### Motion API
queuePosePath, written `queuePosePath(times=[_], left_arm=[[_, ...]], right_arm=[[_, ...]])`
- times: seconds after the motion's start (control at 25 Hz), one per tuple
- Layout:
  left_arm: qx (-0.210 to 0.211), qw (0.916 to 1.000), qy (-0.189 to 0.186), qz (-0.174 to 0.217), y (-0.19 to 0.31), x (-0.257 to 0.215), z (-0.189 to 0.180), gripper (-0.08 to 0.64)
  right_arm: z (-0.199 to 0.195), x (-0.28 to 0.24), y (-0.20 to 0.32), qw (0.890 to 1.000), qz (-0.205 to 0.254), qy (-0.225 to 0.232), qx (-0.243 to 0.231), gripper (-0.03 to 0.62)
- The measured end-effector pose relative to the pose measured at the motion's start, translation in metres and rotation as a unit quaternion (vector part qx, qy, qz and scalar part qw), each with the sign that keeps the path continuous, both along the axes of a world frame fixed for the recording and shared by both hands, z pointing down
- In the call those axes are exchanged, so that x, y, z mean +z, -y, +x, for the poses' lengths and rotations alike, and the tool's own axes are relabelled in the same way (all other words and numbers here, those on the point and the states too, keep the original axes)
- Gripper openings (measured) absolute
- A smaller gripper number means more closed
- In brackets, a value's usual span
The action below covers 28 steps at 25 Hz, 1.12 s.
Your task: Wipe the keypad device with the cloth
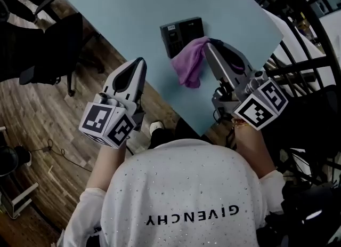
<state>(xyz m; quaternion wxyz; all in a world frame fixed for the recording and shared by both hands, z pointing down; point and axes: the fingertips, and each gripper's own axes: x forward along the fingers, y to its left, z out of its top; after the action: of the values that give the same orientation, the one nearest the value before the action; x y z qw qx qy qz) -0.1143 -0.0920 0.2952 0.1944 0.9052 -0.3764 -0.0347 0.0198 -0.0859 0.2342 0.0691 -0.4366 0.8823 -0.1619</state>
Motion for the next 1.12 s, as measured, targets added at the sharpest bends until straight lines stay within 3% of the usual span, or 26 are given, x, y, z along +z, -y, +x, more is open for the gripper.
queuePosePath(times=[0.16,0.4,0.76,1.12], left_arm=[[-0.025,0.9991,-0.034,0.007,0.006,-0.008,0.014,0.000],[-0.047,0.9980,-0.041,-0.009,0.020,0.004,0.038,0.001],[-0.047,0.9975,-0.034,-0.042,0.032,0.039,0.058,0.000],[-0.079,0.9947,-0.018,-0.063,0.034,0.058,0.045,0.000]], right_arm=[[-0.004,-0.002,0.012,0.998,0.012,0.008,-0.064,0.028],[-0.002,0.024,0.029,0.993,0.020,-0.030,-0.109,0.029],[0.005,0.072,0.059,0.993,-0.014,-0.024,-0.115,0.029],[-0.014,0.130,0.110,0.989,-0.050,-0.094,-0.106,0.031]])
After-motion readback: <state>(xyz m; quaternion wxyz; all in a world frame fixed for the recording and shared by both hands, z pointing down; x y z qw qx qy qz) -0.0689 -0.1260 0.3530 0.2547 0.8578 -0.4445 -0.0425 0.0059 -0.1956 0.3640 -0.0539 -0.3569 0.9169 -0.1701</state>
